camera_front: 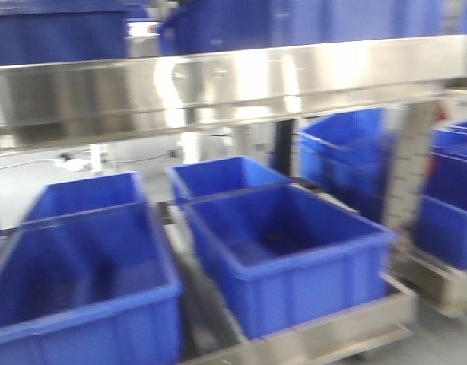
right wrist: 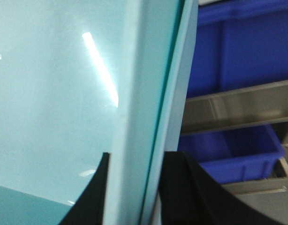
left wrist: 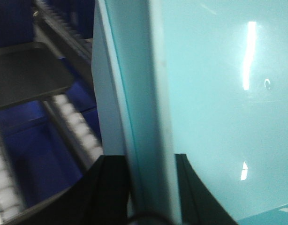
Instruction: Move two blue bins to right shelf middle
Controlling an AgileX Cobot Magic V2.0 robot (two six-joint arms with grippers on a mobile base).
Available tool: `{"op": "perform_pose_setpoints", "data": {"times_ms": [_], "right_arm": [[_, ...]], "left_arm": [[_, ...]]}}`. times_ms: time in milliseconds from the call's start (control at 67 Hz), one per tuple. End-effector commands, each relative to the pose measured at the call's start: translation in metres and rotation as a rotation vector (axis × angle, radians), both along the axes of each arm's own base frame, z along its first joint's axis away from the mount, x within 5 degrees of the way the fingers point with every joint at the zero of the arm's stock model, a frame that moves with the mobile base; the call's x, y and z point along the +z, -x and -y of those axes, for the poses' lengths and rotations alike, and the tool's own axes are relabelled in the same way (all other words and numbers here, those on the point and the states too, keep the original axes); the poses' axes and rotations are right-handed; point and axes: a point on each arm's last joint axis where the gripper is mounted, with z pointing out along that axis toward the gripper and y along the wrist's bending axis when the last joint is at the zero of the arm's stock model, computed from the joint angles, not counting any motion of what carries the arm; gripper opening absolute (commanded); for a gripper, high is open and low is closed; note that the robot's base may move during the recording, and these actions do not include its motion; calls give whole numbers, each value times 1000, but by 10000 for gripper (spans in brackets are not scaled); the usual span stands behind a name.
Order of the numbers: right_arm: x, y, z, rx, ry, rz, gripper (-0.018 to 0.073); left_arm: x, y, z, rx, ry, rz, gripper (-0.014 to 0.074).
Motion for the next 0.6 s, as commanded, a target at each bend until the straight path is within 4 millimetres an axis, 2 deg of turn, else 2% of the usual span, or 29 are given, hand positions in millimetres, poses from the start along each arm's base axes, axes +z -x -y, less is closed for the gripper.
{"op": "perform_pose_setpoints", "data": {"times_ms": [0, 582], "right_arm": [[15, 2, 4, -24, -34, 99, -152], [15, 2, 4, -24, -34, 99, -152]], "left_arm": [[21, 6, -2, -3, 70, 134, -111], [21, 6, -2, -3, 71, 136, -111]]}}
